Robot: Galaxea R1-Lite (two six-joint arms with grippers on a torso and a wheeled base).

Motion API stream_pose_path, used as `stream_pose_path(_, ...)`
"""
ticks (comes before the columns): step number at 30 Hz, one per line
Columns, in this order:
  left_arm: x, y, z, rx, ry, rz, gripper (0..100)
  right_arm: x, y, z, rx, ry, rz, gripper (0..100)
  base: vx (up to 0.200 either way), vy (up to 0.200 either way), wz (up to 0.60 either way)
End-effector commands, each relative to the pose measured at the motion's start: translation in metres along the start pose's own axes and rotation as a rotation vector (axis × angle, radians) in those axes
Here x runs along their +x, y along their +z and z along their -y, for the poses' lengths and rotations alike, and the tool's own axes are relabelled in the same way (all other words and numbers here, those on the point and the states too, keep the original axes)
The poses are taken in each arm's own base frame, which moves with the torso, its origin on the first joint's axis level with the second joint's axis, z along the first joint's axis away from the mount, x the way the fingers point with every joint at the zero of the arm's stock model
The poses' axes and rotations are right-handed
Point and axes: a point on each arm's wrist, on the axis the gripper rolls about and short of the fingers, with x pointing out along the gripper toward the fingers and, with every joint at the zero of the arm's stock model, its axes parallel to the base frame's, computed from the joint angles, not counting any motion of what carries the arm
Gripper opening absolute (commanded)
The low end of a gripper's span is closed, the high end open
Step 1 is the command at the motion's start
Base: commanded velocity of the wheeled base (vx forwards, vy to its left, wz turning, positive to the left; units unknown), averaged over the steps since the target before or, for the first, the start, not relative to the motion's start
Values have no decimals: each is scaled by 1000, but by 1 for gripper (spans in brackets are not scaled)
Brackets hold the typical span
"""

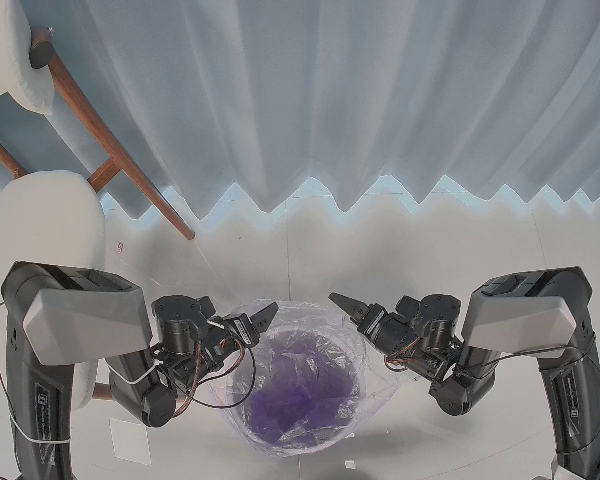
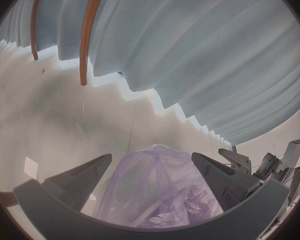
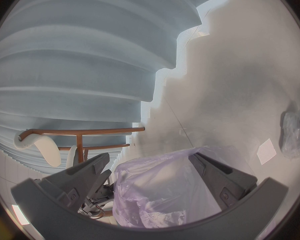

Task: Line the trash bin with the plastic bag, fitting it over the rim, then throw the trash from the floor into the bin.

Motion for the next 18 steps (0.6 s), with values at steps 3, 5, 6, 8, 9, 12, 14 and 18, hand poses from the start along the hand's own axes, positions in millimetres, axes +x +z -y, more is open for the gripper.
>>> stream_pose_path(3,0,-2,-1,-1,4,-7,100,2,-1,4,6,3,3,100,0,0,0)
stream_pose_path(5,0,-2,-1,-1,3,-6,100,1,-2,3,8,2,0,100,0,0,0)
stream_pose_path(6,0,-2,-1,-1,3,-6,100,1,-2,3,8,2,0,100,0,0,0)
stream_pose_path(8,-1,5,0,-4,4,21,100,1,-4,4,7,-1,-5,100,0,0,0)
stream_pose_path(9,-1,5,0,-4,4,21,100,1,-4,4,7,-1,-5,100,0,0,0)
stream_pose_path(12,-25,52,21,-4,-61,143,100,1,-3,2,5,2,-3,100,0,0,0)
stream_pose_path(14,-39,66,31,-6,-89,172,100,0,-3,2,5,2,-3,100,0,0,0)
stream_pose_path(18,-55,68,43,0,-155,139,100,0,-5,3,4,-2,-9,100,0,0,0)
